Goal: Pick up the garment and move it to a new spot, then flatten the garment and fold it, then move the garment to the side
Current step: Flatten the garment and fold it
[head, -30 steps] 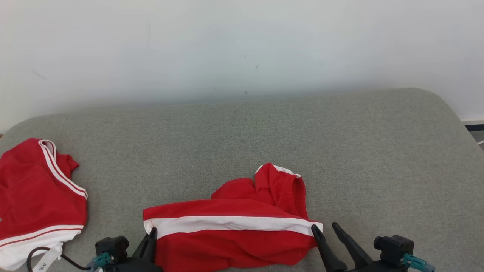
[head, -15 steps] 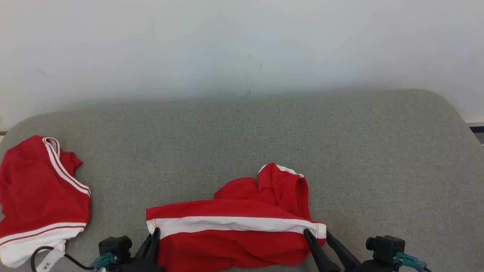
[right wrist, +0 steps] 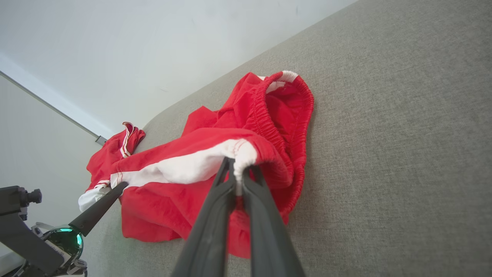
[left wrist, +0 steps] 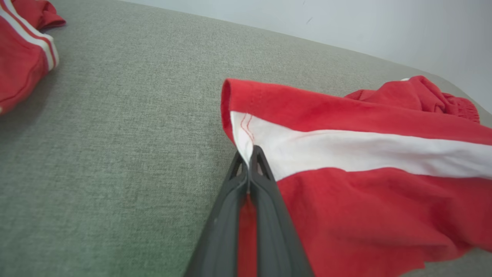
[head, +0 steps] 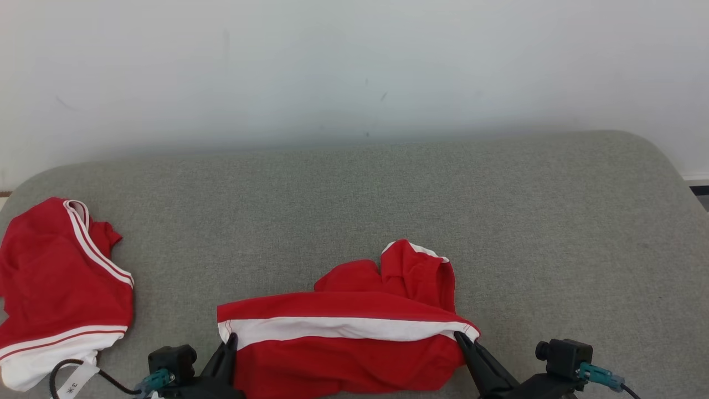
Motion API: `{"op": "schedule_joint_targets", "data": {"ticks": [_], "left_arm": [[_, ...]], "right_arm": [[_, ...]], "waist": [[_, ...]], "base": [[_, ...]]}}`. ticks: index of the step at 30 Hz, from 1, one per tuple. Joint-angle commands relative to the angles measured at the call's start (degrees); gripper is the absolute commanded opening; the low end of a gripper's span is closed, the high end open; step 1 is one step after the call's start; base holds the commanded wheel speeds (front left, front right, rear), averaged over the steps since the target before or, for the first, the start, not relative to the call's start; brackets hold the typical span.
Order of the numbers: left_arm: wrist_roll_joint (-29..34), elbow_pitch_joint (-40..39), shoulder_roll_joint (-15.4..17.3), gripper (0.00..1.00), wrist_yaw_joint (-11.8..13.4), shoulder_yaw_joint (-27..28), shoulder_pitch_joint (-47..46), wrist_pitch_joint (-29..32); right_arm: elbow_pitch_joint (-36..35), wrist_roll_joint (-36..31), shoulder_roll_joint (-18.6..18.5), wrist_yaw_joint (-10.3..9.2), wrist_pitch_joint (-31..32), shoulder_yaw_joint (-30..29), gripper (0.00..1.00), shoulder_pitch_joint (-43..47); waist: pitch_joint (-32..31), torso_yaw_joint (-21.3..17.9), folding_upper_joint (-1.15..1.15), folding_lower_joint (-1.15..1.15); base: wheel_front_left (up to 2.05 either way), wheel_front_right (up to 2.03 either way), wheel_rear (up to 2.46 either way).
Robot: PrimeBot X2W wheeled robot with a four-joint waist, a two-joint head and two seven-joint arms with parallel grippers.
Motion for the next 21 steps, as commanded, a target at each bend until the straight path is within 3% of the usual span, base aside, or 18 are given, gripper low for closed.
{"op": "schedule_joint_targets", "data": {"ticks": [1,13,21], "left_arm": [[-0.6,-0.2,0.0,0.0,-0.1,0.0,0.1,-0.1],[-0.2,-1.9,0.1,0.0,-3.0,-2.1,-8.0,-0.1],[-11.4,0.0,1.6,0.0,-3.5,-7.2,-19.8,5.3]], "right_arm": [[-0.2,0.5,-0.2,0.03,0.0,-0.2,0.0,-0.2],[-1.9,0.7,-0.8,0.03,0.0,-3.6,0.0,-9.0],[0.5,2.5,-2.3,0.03,0.0,-2.1,0.0,-20.9]], "waist": [[-0.1,0.0,0.0,0.0],[-3.0,2.9,0.0,0.0],[-3.9,5.2,0.0,0.0]], "base": [[0.0,0.0,0.0],[0.0,0.0,0.0],[0.0,0.0,0.0]]}}
